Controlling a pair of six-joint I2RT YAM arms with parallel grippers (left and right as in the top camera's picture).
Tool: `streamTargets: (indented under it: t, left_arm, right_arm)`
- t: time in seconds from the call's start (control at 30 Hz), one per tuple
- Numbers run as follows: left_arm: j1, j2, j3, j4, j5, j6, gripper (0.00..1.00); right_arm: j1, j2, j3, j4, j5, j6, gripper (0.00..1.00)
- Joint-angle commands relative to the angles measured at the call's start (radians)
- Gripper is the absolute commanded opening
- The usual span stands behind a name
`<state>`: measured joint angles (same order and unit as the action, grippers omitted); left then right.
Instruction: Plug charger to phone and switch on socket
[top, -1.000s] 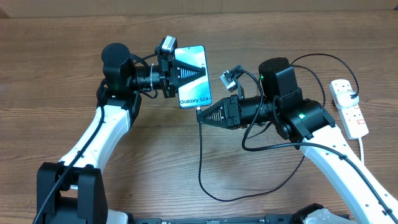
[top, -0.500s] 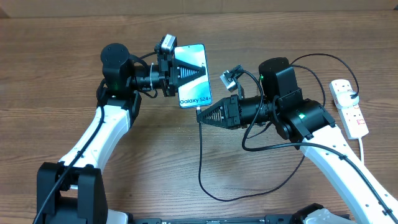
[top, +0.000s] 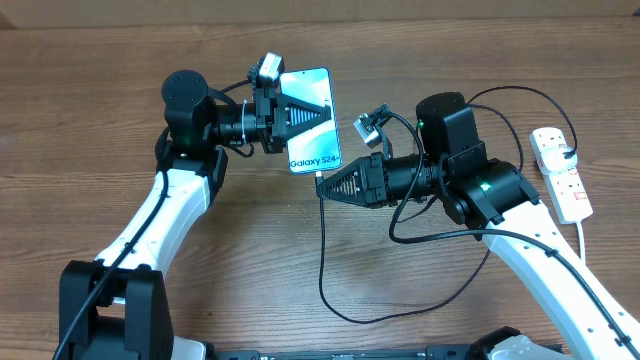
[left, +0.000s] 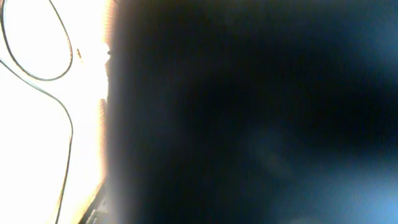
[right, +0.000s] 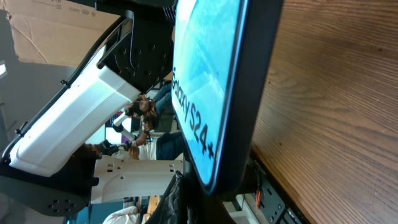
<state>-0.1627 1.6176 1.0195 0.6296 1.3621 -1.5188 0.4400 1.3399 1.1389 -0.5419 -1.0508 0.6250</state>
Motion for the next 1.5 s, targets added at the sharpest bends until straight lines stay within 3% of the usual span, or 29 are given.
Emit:
streamTargets:
  t: [0.0, 0.27, 1.47]
  left_arm:
    - [-0.022, -0.019, 0.008, 0.012, -0.017, 0.029, 0.04]
    - [-0.024, -0.019, 0.008, 0.012, -0.031, -0.031, 0.04]
    - [-0.021, -0.019, 0.008, 0.012, 0.069, -0.014, 0.04]
  right_arm:
    - [-0.004, -0.005, 0.006, 0.008, -0.004, 0.001, 0.04]
    - [-0.004, -0.005, 0.006, 0.006, -0.002, 0.004, 0.04]
    - [-0.004, -0.005, 0.006, 0.017, 0.025, 0.020, 0.04]
